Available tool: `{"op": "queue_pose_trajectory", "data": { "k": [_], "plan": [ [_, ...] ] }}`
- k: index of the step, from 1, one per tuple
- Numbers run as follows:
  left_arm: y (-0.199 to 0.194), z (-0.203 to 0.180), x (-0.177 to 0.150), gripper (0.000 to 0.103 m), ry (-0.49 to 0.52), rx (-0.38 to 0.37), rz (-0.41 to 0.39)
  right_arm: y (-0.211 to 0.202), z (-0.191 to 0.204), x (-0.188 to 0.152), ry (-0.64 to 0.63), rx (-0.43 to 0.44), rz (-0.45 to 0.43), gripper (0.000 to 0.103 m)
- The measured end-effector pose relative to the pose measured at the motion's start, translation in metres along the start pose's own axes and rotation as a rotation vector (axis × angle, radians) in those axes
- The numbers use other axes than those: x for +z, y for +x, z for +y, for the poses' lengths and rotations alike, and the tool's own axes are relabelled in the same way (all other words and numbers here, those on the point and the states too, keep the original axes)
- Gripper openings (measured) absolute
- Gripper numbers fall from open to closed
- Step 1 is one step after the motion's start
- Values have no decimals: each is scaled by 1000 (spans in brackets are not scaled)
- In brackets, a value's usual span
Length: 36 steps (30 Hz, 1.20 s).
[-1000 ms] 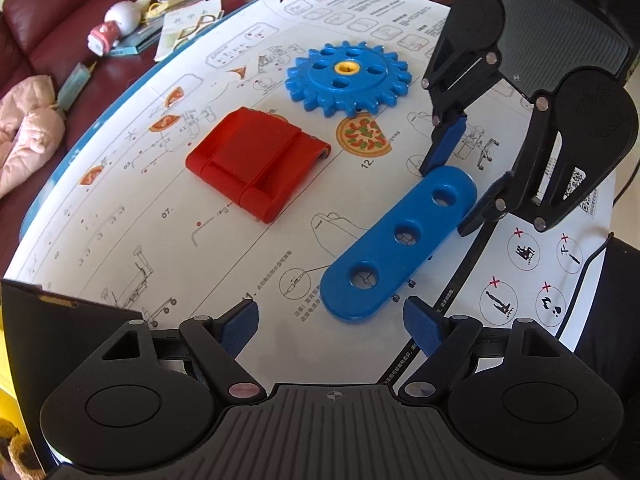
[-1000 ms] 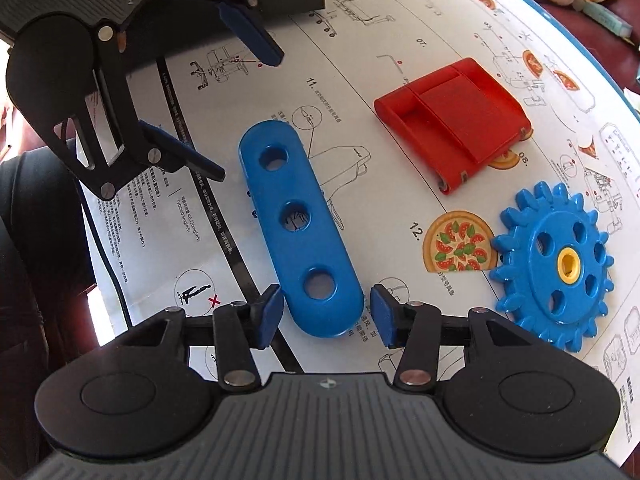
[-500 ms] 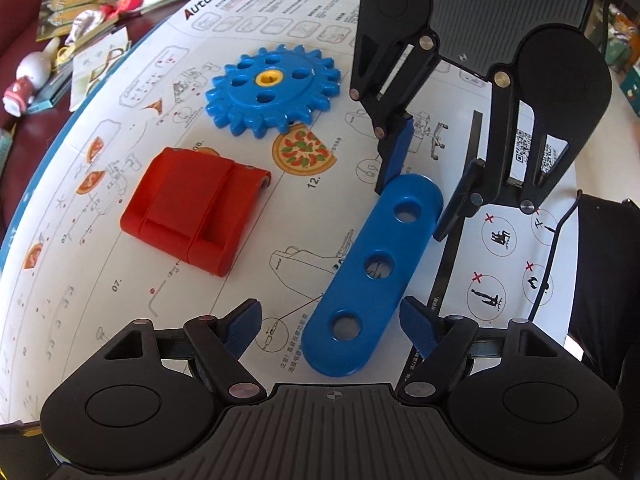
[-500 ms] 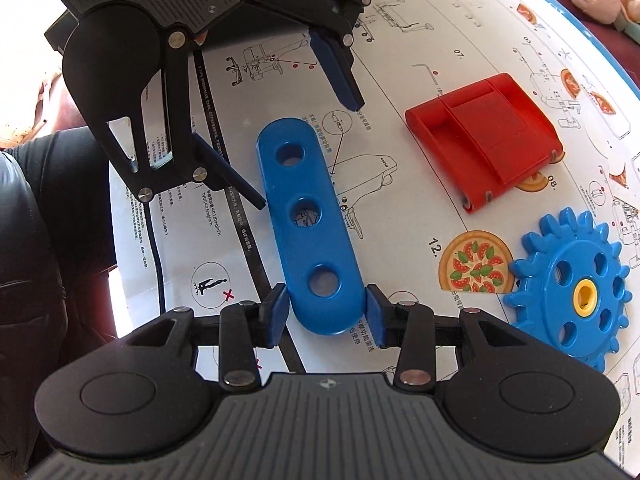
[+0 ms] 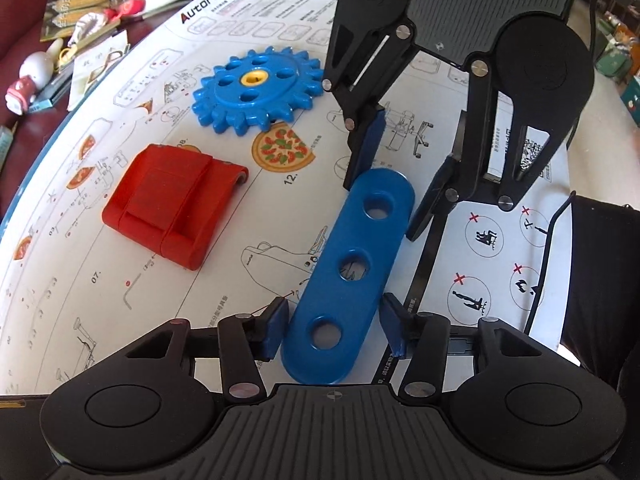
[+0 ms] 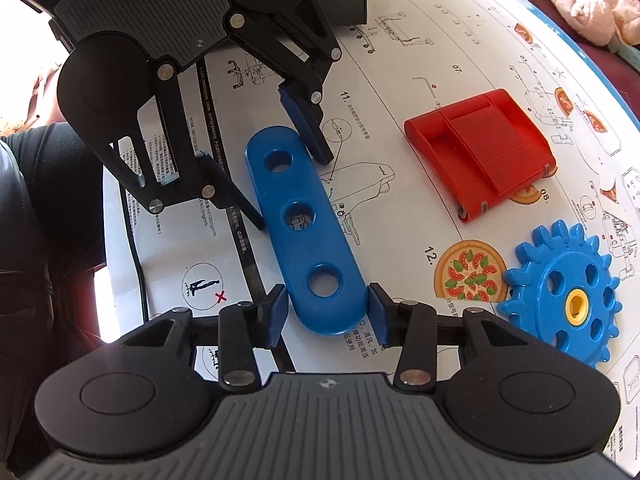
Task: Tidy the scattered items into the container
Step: 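Close the left tool on the blue bar while the right tool grips its other end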
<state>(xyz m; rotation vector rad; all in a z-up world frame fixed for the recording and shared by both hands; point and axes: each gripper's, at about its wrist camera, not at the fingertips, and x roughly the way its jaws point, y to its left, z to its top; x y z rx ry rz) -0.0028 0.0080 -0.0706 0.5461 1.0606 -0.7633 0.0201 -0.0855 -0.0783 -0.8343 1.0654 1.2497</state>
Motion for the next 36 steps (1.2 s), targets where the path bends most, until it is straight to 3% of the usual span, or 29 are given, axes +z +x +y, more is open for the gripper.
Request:
{"op": "queue_pose_trajectory", "data": {
  "k": [6,19,22,24,26,28,29,36],
  "plan": [
    [-2,-4,-3,45,-25,7,-19,-1,-11,7,2,-22,4,53],
    [-4,-5,-10,43,-37,6,-57,0,-7,12,-202,-70,18,64],
    [-5,-4,-12,48,-59,4,-63,2,-9,17,-192,-68,33,64],
    [-4,-6,-13,66,-70,29,-62,2,-13,19,-135,-45,51,58],
    [-3,-6,-14,74,-78,60,-66,0,-17,18,-67,-22,55,57],
    [-4,-2,-14,63,-103,44,-67,0,-15,17,-66,-27,46,55],
    [-5,0,-13,45,-108,31,-72,0,-14,16,-67,-27,41,52],
    [-9,-7,-14,44,-116,25,-52,1,-8,18,-77,-19,34,51]
  ]
}}
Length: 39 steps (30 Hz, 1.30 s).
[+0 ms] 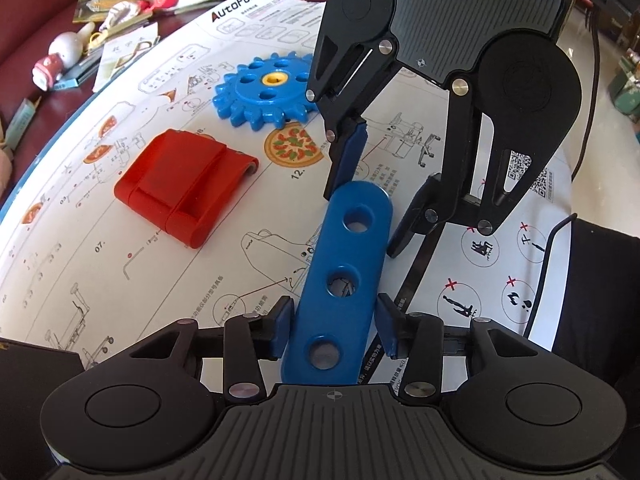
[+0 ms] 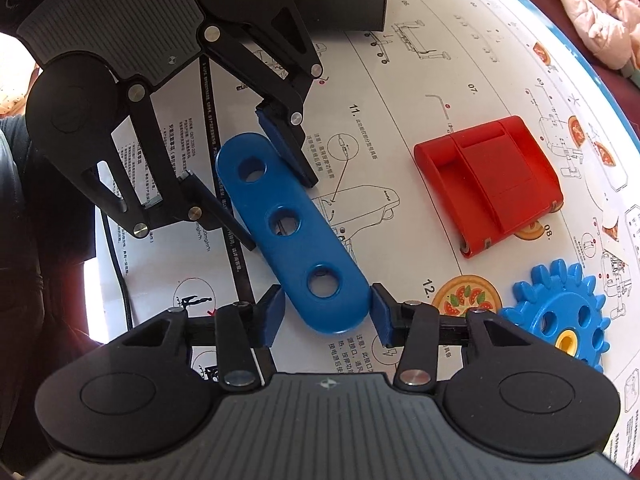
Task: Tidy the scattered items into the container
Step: 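Close the left tool on the blue bar while the right tool grips its other end, then carry the blue bar over the cardboard box and open both tools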
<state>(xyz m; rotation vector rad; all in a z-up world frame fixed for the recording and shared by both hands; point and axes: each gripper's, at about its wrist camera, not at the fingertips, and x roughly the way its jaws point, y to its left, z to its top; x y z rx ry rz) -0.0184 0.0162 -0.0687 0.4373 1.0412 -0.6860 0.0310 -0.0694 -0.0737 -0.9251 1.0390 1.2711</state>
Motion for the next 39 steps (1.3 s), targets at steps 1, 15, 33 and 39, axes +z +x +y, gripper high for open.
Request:
{"op": "queue_pose_trajectory", "data": {
  "k": [1,15,33,39],
  "plan": [
    [-1,-2,-1,44,-1,-1,0,0,2,0,-3,1,0,51],
    [-27,-13,-3,42,0,25,-30,-24,27,7,-97,-64,-24,51],
    [-117,-24,-17,41,-120,117,-106,-85,70,59,-312,-138,-3,51],
    [-168,-17,-38,41,-217,189,-164,-107,89,102,-448,-169,-9,51]
  ]
}}
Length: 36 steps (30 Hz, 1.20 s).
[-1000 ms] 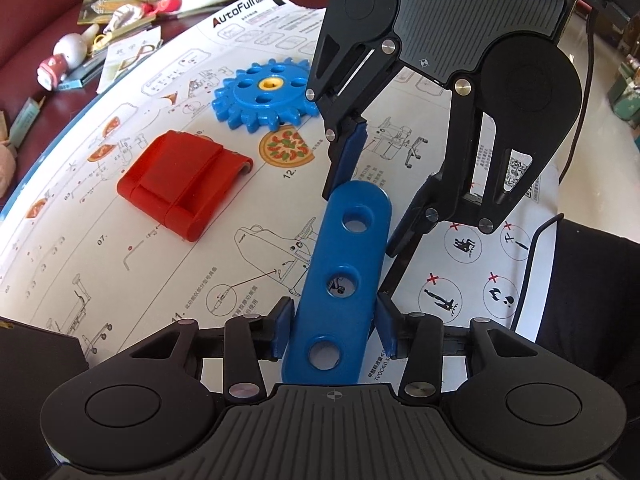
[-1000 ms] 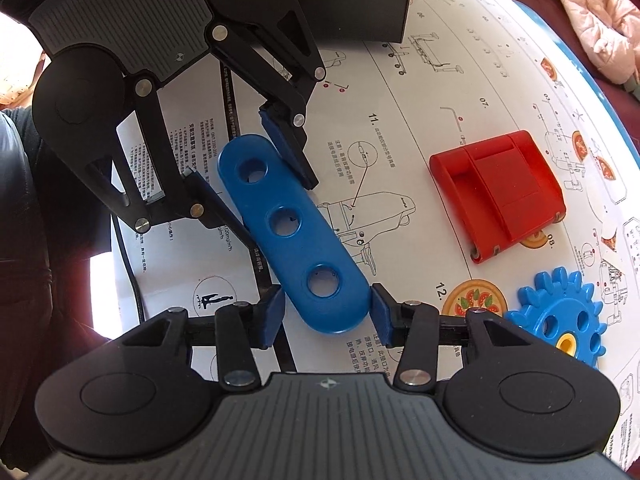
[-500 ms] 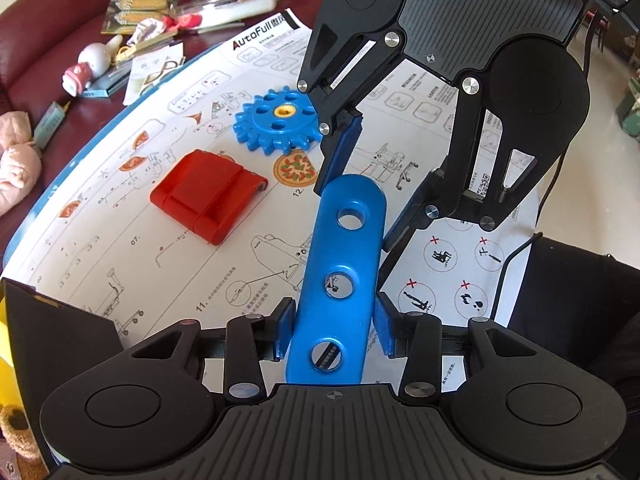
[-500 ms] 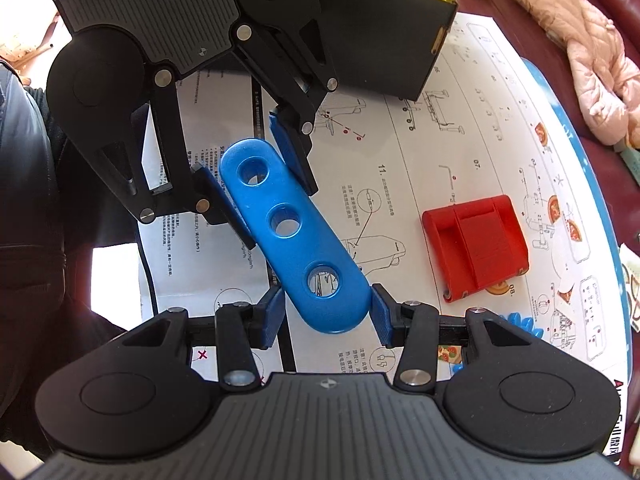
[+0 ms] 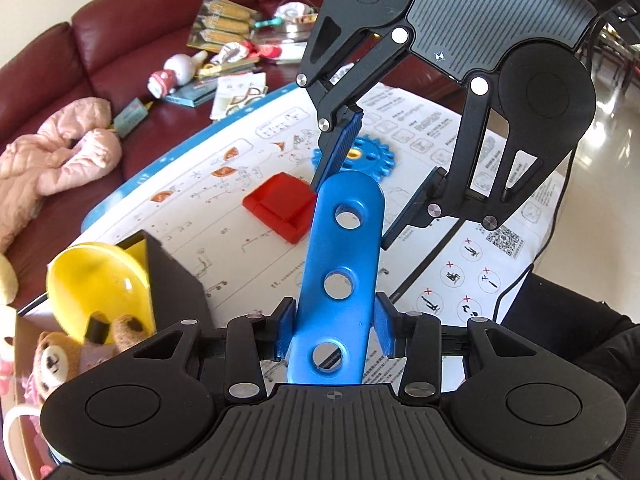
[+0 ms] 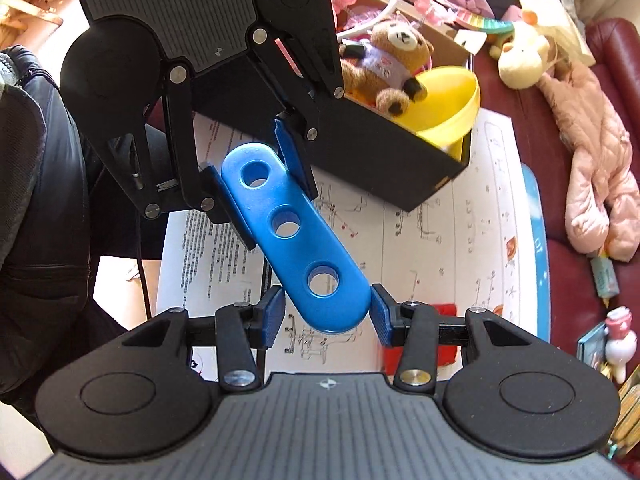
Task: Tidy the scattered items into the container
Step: 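Carry the blue bar over the cardboard box and open both tools, then move both tools back over the sheet toward the red block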
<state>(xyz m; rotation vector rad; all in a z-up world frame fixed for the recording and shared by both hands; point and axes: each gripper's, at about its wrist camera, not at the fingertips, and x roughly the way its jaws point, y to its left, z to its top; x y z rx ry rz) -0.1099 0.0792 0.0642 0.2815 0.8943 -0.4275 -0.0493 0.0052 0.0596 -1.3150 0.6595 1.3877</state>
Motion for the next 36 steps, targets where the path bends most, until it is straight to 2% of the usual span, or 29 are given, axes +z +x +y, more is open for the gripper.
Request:
{"op": "queue_pose_trajectory", "data": {
  "k": [6,13,19,21,22,23,24,27,36],
  "plan": [
    [-49,32,-18,41,-99,122,-38,-12,-11,59,-135,-36,-49,51],
    [-90,70,-50,42,-196,251,-16,-2,-19,128,-270,-55,-125,51],
    [-108,97,-66,43,-219,332,12,9,-25,165,-285,-82,-189,52],
    [-110,109,-72,40,-265,332,16,13,-29,172,-267,-117,-216,53],
    [-109,116,-74,40,-289,345,25,15,-31,175,-260,-132,-237,63],
    [-108,121,-77,52,-313,368,34,16,-32,176,-256,-142,-247,76],
    [-108,125,-80,64,-335,389,37,17,-33,178,-253,-155,-252,79],
    [-110,130,-85,80,-369,416,21,19,-35,176,-254,-167,-239,79],
    [-100,119,-74,82,-337,389,1,18,-35,145,-200,-159,-188,79]
  ]
}}
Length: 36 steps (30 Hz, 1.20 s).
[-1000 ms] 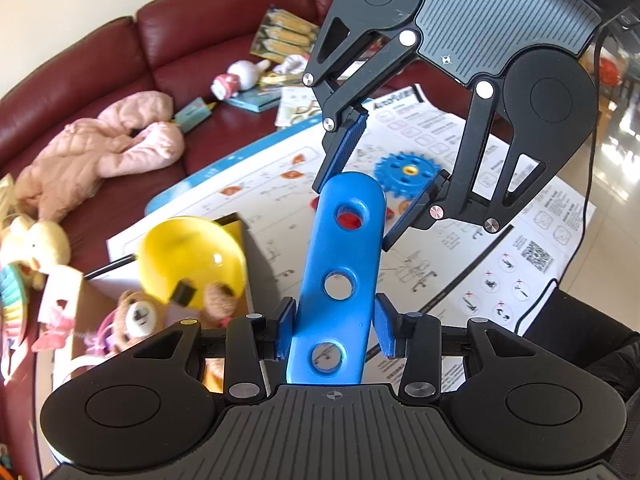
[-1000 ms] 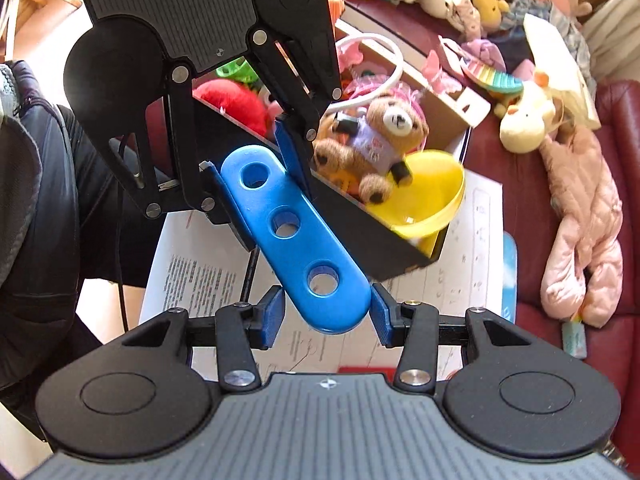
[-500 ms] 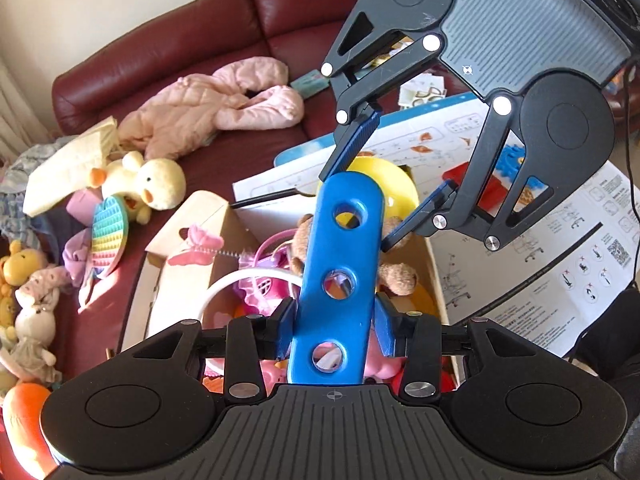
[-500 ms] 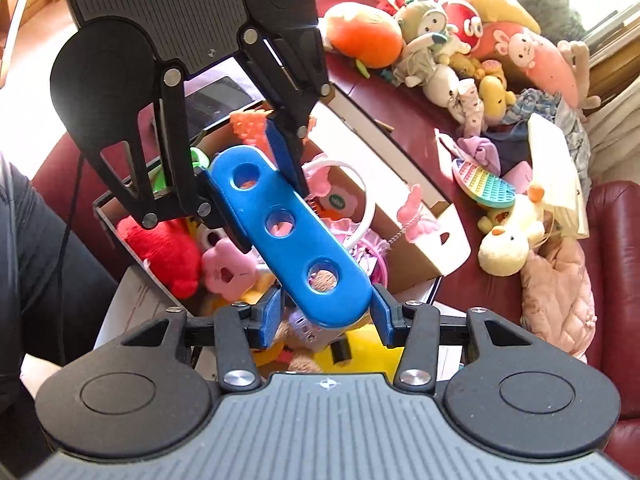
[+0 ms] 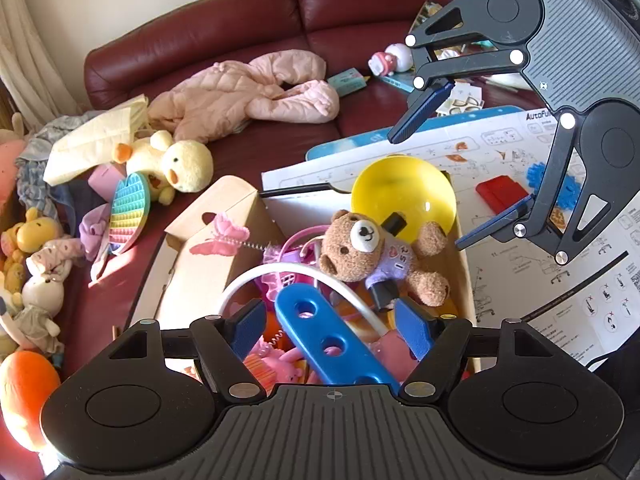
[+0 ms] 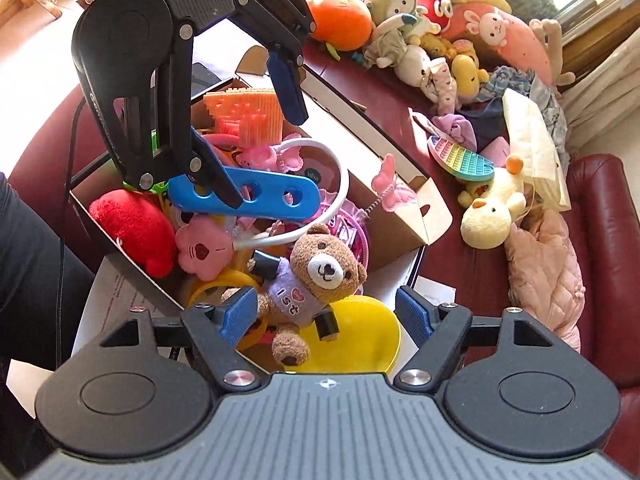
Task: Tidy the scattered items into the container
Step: 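Move both tools back over the sheet toward the red block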
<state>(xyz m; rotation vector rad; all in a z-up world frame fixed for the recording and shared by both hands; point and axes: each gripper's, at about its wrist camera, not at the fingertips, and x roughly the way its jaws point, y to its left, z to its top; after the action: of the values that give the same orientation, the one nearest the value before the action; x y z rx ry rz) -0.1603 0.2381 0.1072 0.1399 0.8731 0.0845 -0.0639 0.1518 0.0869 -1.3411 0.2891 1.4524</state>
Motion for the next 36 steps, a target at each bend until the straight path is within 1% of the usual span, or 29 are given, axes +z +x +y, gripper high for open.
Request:
{"op": "queue_pose_trajectory", "data": {
  "k": [5,10,17,22,24,30,33,36],
  "plan": [
    [3,-19,7,83,29,-20,-5,-8,6,-14,20,-5,25,83],
    [4,-36,13,84,49,-33,-13,-18,10,-28,39,-16,42,85],
    [6,-66,26,84,102,-67,-21,-32,13,-62,102,-41,80,86],
    [16,-93,37,85,140,-98,-14,-41,16,-98,201,-54,115,86],
    [22,-105,41,87,147,-109,-12,-43,21,-118,256,-55,134,87],
    [43,-146,52,87,170,-148,8,-44,38,-174,401,-52,185,87],
    [60,-168,57,87,170,-151,35,-42,46,-203,481,-58,203,87],
    [81,-186,62,87,143,-164,69,-38,51,-226,547,-65,218,87]
  ]
}}
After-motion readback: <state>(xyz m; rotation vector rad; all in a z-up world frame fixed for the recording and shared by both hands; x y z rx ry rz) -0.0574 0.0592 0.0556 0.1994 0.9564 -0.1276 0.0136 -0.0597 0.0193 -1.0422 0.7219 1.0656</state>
